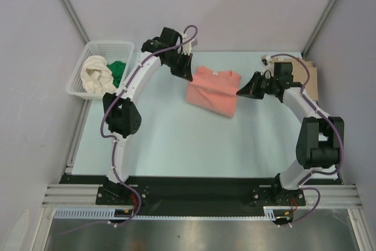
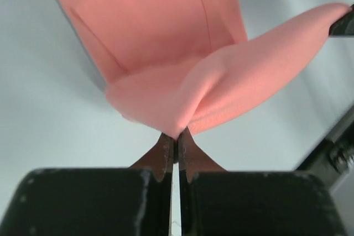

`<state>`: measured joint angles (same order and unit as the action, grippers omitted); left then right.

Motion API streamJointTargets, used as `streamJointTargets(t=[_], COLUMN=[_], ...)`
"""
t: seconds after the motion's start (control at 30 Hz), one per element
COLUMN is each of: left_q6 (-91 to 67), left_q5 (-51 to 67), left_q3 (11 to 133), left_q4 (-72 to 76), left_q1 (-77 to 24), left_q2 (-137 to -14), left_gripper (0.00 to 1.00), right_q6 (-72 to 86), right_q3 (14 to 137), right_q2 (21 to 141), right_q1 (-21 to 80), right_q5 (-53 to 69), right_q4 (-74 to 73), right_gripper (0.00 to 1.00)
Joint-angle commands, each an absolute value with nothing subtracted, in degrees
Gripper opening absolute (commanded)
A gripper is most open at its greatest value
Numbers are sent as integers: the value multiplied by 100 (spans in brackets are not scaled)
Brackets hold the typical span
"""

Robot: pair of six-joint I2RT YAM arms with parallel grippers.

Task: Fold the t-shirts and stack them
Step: Fold the tshirt, then neatly place the folded tshirt to the corner

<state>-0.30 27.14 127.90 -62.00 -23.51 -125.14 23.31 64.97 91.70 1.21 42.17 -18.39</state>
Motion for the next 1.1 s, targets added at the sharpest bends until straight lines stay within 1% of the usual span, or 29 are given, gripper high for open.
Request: streamJointTargets(t=[0.0,0.03,0.07,0.1,0.13,0.17,0.2,0.23,0.27,0.3,0.33,0.4,0.43,0.47,0.57,0.63,0.7,0.73,0.83,0.87,0.97,1.07], left_q6=[167,184,202,167,132,88,27,26,35,157,202,36,-69,-140,-246,-299,-151,-123,-219,-324,-396,-125], left_q5=[2461,2461,2417,2373,2338,2294,2190,2014,1795,1367,1249,1230,1361,1475,2029,2659,3293,4018,5077,5376,5222,5168], left_q3=[14215,14464,14780,14801,14757,14731,14791,14923,15237,15284,15232,14698,14469,13962,13038,12824,12823,12875,13113,12809,12000,12058], left_q4=[-5679,-5565,-5207,-4907,-4548,-3796,-3449,-3167,-2816,-2708,-2603,-2374,-2312,-2198,-2083,-2240,-2837,-3335,-4171,-4157,-3920,-4157], left_q1=[-2083,-2066,-2048,-2039,-2022,-2004,-2004,-2021,-2048,-2083,-2109,-2031,-1987,-1952,-1820,-1758,-1705,-1688,-1582,-1565,-1556,-1556], left_q2=[-13340,-13533,-13753,-14025,-14132,-14211,-14403,-14492,-14571,-14598,-14459,-14117,-13706,-13519,-12781,-12552,-12515,-12559,-13015,-13060,-12894,-13095], left_gripper=[0,1,5,12,41,51,53,55,62,71,80,81,82,82,80,78,78,78,75,74,73,73], right_q6=[2267,2268,2241,2250,2267,2276,2215,2215,2206,2163,2119,2171,2223,2180,2101,2144,2259,2285,2417,2434,2583,2759], right_q3=[7406,7566,7715,8021,8146,8287,8453,8829,9007,9157,9367,9334,9282,9064,8441,8175,7938,7902,7910,7945,8112,8296], right_q2=[9806,9991,10402,10615,10809,11237,11415,11574,11662,11750,11751,11603,11541,11462,11268,11285,11355,11451,11645,11785,12101,12409], right_q1=[-113,-123,-123,-123,-123,-123,-114,-106,-105,-97,-105,-175,-193,-211,-220,-220,-229,-220,-193,-159,-123,-114], right_q5=[4140,4131,4087,3965,3868,3806,3710,3518,3272,3026,3067,3348,3462,3689,3902,3902,4016,4069,4253,4306,4403,4508], right_q4=[-1232,-987,-863,-713,-425,-230,-107,-71,-123,-210,-376,-492,-631,-711,-888,-888,-827,-817,-844,-852,-809,-721], right_gripper=[0,0,0,0,1,18,22,28,57,67,70,74,76,77,77,76,75,75,74,73,73,73])
